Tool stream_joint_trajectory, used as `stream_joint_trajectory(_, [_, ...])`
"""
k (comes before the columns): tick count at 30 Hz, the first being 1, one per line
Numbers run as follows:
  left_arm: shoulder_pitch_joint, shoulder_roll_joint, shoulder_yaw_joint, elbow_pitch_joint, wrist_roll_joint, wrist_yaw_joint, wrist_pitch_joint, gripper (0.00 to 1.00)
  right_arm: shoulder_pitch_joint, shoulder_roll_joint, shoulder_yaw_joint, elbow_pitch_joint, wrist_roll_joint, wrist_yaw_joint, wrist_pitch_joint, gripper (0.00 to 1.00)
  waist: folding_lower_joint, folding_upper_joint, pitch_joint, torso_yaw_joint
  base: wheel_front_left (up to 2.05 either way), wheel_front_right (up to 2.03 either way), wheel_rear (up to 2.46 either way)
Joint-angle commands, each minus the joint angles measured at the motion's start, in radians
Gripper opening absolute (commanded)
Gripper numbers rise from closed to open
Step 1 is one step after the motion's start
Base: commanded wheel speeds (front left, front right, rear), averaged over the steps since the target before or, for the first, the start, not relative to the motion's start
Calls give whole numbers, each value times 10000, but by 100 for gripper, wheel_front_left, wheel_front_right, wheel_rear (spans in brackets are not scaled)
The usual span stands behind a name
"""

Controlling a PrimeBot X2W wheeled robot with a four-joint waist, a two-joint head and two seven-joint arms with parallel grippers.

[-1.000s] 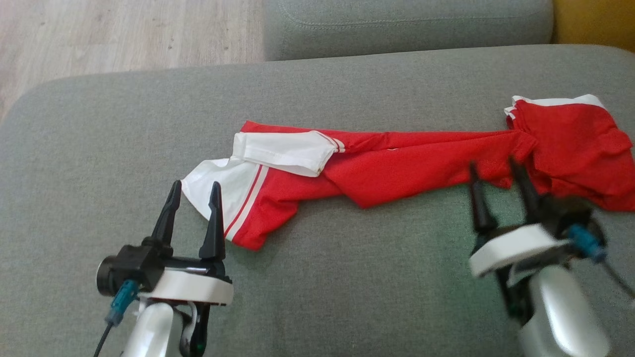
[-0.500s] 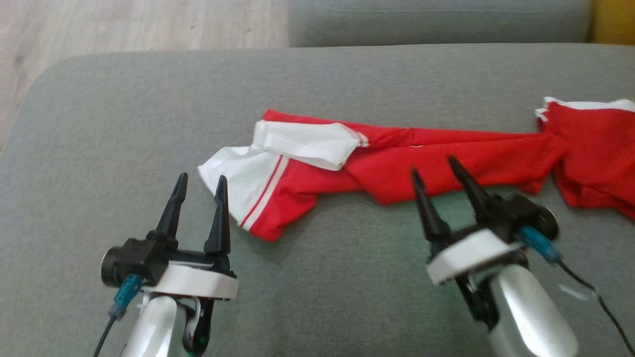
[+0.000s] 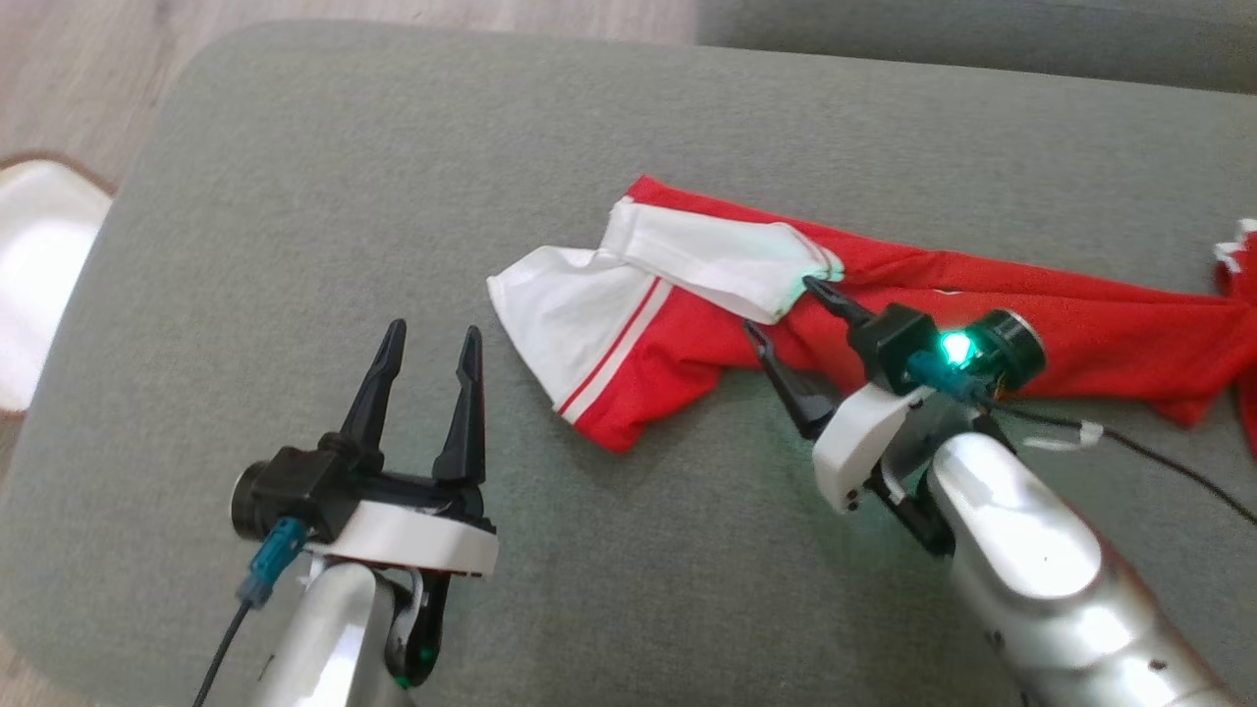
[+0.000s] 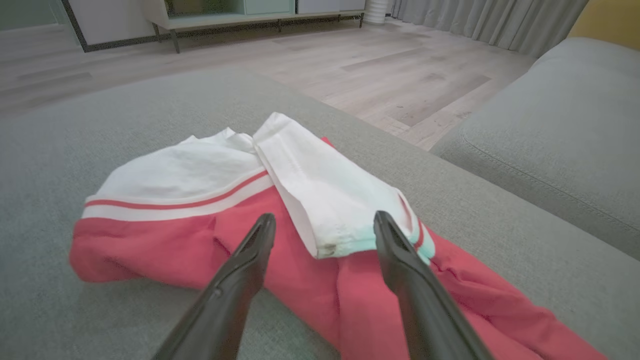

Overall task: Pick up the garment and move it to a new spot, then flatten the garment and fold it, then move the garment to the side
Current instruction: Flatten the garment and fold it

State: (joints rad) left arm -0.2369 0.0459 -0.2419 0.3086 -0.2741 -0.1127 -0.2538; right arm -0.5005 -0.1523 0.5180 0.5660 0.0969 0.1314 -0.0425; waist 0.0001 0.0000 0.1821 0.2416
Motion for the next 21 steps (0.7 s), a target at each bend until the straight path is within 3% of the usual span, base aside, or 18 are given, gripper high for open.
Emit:
stream_joint_trajectory(1, [-411, 44, 210, -275, -66, 99, -80, 100, -447, -16, 184, -66, -24, -7, -68, 100, -1, 0, 129, 191, 0, 0, 0])
stream_joint_trajectory(11, [-507, 44, 66, -304, -219, 209, -80, 100, -1459, 49, 507, 1822, -329, -7, -387, 100, -1, 0, 416, 466, 0, 0, 0])
stream_joint_trajectory(12, [-528, 44, 66, -306, -234, 215, -80, 100, -1552, 66, 552, 1976, -287, -7, -415, 56, -1, 0, 442, 471, 0, 0, 0])
stream_joint_trajectory(13, [-549, 44, 61, -308, -252, 224, -80, 100, -1651, 73, 594, 2115, -253, -7, -454, 0, -1, 0, 463, 474, 0, 0, 0])
stream_joint_trajectory(21, [-535, 43, -38, -294, -364, 322, -80, 100, -2461, 257, 255, 2324, 636, -7, -1019, 0, -1, 0, 372, 375, 0, 0, 0])
